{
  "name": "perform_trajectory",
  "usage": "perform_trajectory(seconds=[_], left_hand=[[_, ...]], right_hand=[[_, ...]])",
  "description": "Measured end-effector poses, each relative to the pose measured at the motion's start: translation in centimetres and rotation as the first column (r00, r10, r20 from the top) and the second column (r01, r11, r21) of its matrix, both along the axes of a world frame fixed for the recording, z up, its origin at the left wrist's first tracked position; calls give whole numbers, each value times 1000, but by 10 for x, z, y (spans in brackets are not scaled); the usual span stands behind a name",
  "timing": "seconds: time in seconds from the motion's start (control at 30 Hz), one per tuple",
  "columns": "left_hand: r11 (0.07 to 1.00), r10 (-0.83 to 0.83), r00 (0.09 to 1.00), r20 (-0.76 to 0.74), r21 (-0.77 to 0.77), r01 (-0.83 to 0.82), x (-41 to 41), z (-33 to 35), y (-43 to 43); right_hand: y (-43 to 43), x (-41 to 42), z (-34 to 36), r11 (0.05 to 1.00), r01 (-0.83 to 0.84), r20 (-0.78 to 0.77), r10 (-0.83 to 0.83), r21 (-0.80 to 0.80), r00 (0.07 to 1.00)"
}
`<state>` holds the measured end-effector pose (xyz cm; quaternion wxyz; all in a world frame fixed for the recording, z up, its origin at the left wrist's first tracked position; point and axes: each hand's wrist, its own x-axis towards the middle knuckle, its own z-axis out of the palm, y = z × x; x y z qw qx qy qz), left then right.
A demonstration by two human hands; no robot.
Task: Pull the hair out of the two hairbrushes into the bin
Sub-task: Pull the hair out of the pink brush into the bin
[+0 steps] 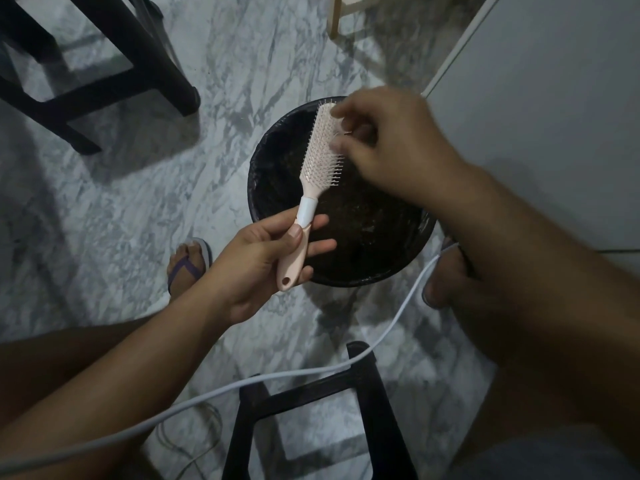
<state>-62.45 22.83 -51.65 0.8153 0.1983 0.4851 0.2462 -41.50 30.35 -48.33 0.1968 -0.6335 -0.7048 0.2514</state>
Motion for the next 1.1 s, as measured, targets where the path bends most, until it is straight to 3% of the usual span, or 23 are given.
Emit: perform_trajectory(seconds=[0.1,0.3,0.6,0.83,0.9,1.0,1.1], left_hand=[[1000,10,1000,9,-16,-10,2,1,-1],[1000,25,999,-23,-9,-25,0,0,-4],[995,85,996,2,-42,-85,1,-1,-4],[987,116,992,-41,-104,-120,-1,-7,-4],[989,111,993,-49,-98,-115,-1,-7,-4],[990,104,993,-49,-86,-108,0,-5,-5],[994,85,995,-44,-71,-88,3,-3,-5]], right_hand=[[0,-8,-9,999,-23,94,20,36,995],[-3,-18,-25,993,-11,114,-2,114,993],[-4,-18,-2,988,137,-278,-114,66,954],[-12,-13,48,929,223,-502,-47,295,864],[-9,-4,38,944,205,-462,-67,257,884],[-11,3,12,997,28,-196,-13,71,980],[-16,-2,-9,999,-45,-13,45,-18,999]])
